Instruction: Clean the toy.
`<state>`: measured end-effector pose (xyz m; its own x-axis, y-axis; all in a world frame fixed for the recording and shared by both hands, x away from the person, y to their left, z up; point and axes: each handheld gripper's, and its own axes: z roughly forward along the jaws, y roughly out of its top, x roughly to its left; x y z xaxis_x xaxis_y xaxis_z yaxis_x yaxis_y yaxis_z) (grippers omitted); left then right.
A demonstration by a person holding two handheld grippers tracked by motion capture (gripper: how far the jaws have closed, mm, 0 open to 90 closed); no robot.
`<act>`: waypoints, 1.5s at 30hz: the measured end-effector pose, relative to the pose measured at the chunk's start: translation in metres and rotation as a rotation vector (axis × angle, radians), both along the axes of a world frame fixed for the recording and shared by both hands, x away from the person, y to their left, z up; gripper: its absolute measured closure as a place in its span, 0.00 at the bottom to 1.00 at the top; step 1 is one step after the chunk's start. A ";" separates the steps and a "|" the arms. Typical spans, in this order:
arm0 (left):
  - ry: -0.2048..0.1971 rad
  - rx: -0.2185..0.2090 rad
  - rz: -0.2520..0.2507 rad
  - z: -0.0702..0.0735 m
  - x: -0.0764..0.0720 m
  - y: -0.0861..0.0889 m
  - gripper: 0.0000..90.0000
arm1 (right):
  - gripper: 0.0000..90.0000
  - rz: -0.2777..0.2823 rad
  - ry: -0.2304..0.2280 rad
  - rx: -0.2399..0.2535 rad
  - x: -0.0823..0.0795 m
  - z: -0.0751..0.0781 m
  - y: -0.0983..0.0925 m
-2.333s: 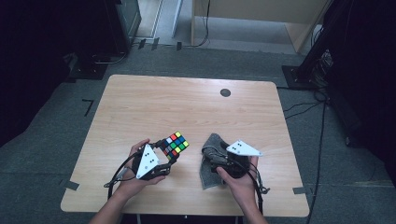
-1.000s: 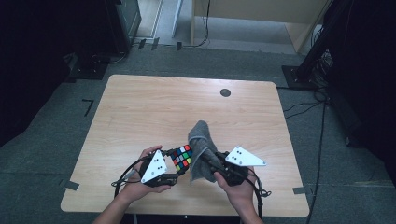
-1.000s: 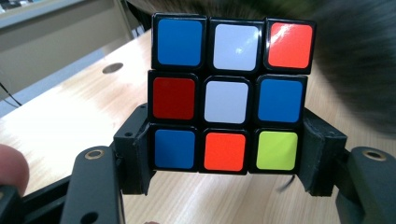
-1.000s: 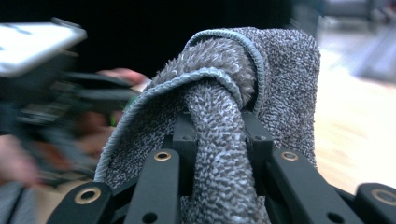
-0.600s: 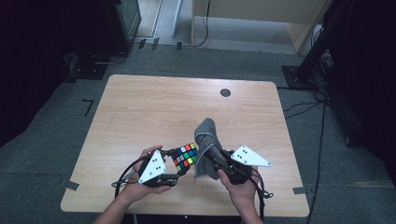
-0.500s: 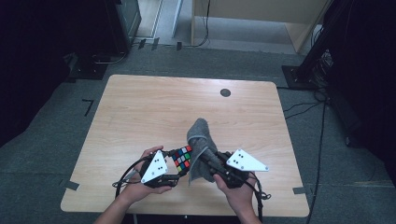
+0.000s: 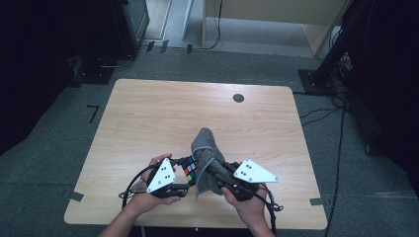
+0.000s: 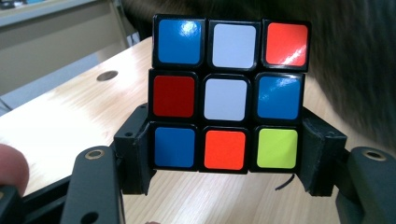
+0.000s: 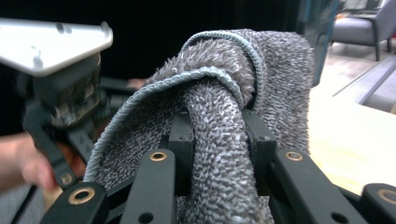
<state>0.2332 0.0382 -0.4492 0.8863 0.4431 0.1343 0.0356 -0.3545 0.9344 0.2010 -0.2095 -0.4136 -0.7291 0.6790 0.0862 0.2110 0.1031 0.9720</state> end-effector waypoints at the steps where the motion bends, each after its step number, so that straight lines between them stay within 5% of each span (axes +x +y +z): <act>1: -0.004 -0.005 0.003 0.000 0.000 0.001 0.38 | 0.79 -0.016 -0.010 -0.010 0.000 -0.002 0.001; 3: 0.021 -0.076 -0.014 0.002 0.002 0.008 0.38 | 0.80 -0.072 0.044 -0.004 0.008 -0.006 -0.007; 6: 0.060 -0.175 -0.023 0.008 0.006 0.017 0.38 | 0.80 -0.146 0.136 0.087 0.016 -0.014 -0.027; 11: 0.081 -0.206 -0.035 0.006 0.007 0.018 0.38 | 0.81 -0.023 0.152 0.177 0.015 -0.016 -0.018; 13: 0.103 -0.233 -0.041 0.006 0.009 0.020 0.38 | 0.82 -0.028 0.162 0.179 0.014 -0.019 -0.012; 15: 0.111 -0.258 -0.040 0.008 0.009 0.022 0.38 | 0.82 0.023 0.212 0.168 0.017 -0.027 -0.008; 19: 0.105 -0.283 -0.031 0.012 0.009 0.025 0.38 | 0.81 0.062 0.284 0.063 0.022 -0.038 0.005; 22: 0.108 -0.282 -0.027 0.012 0.010 0.026 0.38 | 0.81 0.016 0.258 0.118 0.022 -0.034 -0.004; 25: 0.114 -0.272 -0.032 0.010 0.010 0.023 0.38 | 0.81 -0.010 0.175 0.209 0.017 -0.023 -0.016; 28: 0.120 -0.286 -0.036 0.011 0.009 0.022 0.38 | 0.82 0.024 0.168 0.171 0.014 -0.022 -0.009; 32: 0.137 -0.357 -0.001 0.015 0.012 0.029 0.38 | 0.82 0.070 0.253 0.069 0.019 -0.041 0.008; 35: 0.163 -0.414 0.026 0.014 0.012 0.028 0.38 | 0.82 0.129 0.302 0.094 0.017 -0.051 0.021; 39: 0.184 -0.398 0.023 0.008 0.010 0.020 0.38 | 0.82 0.230 0.249 0.106 0.004 -0.047 0.043; 41: 0.186 -0.397 0.019 0.007 0.009 0.018 0.38 | 0.82 0.192 0.225 0.139 0.003 -0.044 0.041; 45: 0.186 -0.414 0.024 0.009 0.010 0.020 0.38 | 0.83 0.064 0.263 0.260 0.012 -0.049 0.017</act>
<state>0.2435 0.0587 -0.4401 0.8673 0.4469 -0.2192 0.2198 0.0511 0.9742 0.2131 -0.1922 -0.4623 -0.6995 0.5633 0.4399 0.4581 -0.1191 0.8809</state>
